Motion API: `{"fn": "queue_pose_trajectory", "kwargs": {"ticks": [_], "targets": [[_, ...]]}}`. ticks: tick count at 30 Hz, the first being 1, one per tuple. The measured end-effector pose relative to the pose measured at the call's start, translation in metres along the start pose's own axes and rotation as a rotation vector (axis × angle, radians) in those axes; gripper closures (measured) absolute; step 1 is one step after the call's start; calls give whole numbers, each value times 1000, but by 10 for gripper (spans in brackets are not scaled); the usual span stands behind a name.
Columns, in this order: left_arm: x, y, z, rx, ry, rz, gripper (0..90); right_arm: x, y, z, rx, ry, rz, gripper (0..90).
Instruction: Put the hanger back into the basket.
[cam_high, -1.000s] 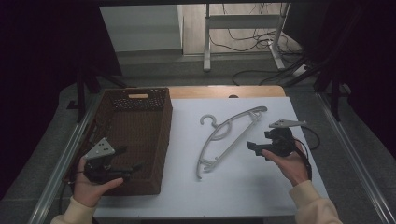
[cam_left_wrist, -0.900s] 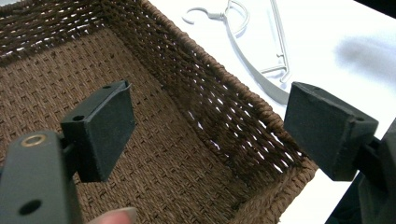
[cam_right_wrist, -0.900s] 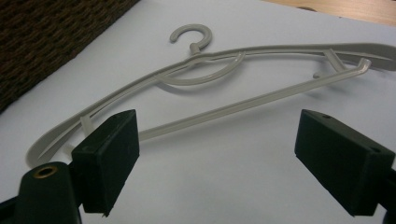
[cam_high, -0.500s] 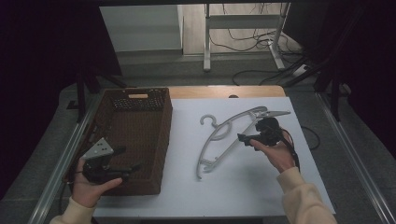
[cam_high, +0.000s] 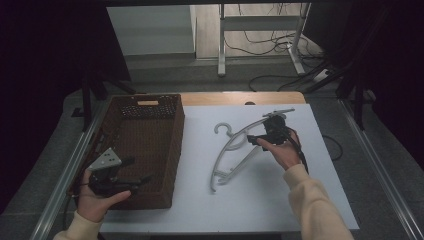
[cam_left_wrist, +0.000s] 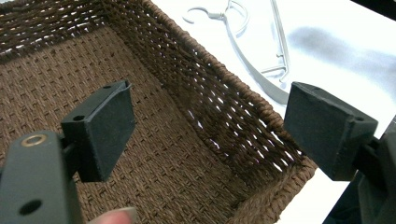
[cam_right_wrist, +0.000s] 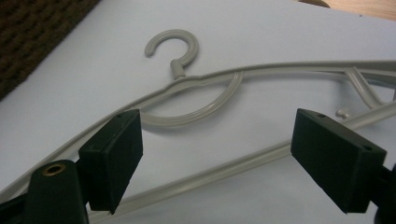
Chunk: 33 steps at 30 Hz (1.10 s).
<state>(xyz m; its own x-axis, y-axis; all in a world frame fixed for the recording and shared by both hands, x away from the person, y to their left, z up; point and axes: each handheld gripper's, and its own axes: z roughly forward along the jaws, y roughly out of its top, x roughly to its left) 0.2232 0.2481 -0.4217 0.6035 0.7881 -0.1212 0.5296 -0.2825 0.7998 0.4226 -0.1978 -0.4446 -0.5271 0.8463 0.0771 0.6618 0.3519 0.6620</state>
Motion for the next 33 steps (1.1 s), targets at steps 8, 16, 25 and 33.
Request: {"fn": "queue_pose_trajectory", "kwargs": {"ticks": [8,16,25,33], "targets": [[1,-1,0,-1,2,0,171,5,13,29,48,-16,17,175],[1,-1,-1,-1,5,-1,171,7,21,51,91,-46,30,214],[1,-1,-2,-3,8,0,170,3,24,70,148,-52,101,305],[2,-1,-3,-3,11,-1,170,2,24,83,182,-102,118,406]]}}
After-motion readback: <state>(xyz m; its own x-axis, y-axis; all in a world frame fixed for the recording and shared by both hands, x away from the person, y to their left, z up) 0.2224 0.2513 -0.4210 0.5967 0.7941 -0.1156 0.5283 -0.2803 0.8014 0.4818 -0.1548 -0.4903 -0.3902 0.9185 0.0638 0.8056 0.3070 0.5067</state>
